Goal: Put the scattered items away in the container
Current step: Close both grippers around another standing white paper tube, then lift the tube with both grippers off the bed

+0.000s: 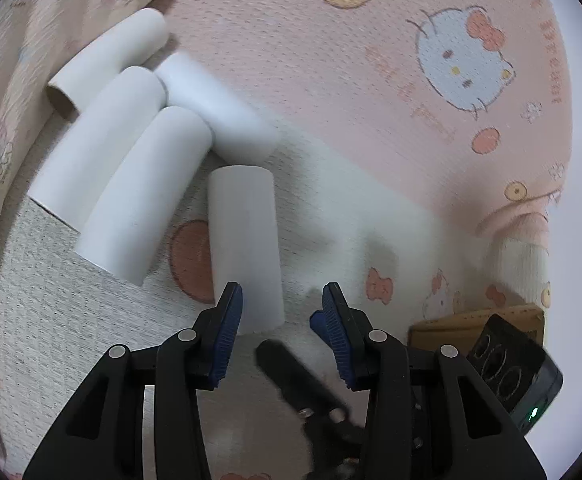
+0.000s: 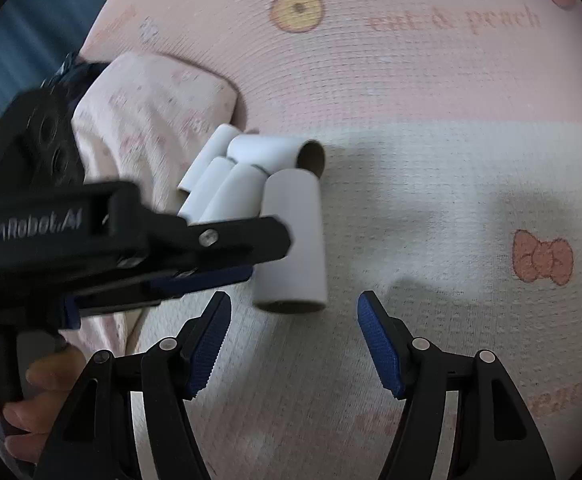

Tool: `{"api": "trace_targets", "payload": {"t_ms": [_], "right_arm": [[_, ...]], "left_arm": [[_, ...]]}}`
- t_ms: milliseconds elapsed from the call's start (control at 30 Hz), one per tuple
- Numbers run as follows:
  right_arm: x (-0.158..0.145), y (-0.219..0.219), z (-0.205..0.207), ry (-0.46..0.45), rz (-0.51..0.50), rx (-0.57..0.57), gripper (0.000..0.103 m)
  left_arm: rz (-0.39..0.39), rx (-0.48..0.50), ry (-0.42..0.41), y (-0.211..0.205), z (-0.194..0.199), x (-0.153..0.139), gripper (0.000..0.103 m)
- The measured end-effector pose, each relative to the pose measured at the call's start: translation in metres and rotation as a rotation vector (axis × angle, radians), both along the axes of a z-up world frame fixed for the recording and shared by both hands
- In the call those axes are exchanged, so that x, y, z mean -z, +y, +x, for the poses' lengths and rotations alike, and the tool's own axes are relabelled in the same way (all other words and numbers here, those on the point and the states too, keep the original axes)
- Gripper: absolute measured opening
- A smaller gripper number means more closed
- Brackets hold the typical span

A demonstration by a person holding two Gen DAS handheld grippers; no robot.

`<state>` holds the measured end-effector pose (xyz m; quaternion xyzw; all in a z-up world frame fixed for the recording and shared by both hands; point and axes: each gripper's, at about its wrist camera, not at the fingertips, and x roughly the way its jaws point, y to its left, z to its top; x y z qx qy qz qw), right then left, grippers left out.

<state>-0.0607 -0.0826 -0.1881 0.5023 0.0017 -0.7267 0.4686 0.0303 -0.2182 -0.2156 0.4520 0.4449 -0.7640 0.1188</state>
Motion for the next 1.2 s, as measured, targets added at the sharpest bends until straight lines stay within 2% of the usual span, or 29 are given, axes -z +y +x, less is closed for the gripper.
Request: {"api": "trace_targets", "payload": {"t_ms": [133,300,367,400,567,667,767,933,1033,1200], "right_arm": [[0.002,-0.005,-0.007,-0.069,-0.027,0.008,0.064],[0.005,-0.017,-0.002,-0.038,0.008,-0.034,0.062],[0.008,-0.022,-0.002,-0.044,0.016,-0.045,0.055],[0.009,-0.025,-0.002,-0.045,0.022,-0.048,0.051],[0.012,-0.035,0.003,0.025,0.100,-0.085,0.049],[0.016,-0.035,0.002,0.031,0.127,-0.083,0.043],[0.014,-0.031,0.003,0.036,0.152,-0.078,0.043],[0.007,-0.018,0.014,0.074,0.229,-0.075,0.043],[0.004,-0.001,0.019,0.063,0.246,-0.051,0.043],[-0.003,0.039,0.030,0.007,0.249,0.029,0.043]], "left_arm": [[0.009,-0.030,-0.023,-0.007,0.005,0.007,0.046],[0.019,-0.043,-0.019,-0.010,0.006,0.015,0.046],[0.015,-0.030,-0.019,-0.009,0.004,0.017,0.043],[0.017,-0.023,-0.018,-0.008,0.004,0.017,0.037],[-0.005,-0.010,-0.008,-0.004,0.003,0.016,0.030],[0.025,-0.003,0.011,-0.004,0.004,0.016,0.029],[0.048,0.006,0.024,0.002,0.006,0.017,0.029],[0.040,0.041,0.032,0.026,0.010,0.015,0.029],[0.044,0.069,0.040,0.043,0.013,0.014,0.029],[0.158,0.112,0.083,0.064,0.021,0.018,0.029]]}}
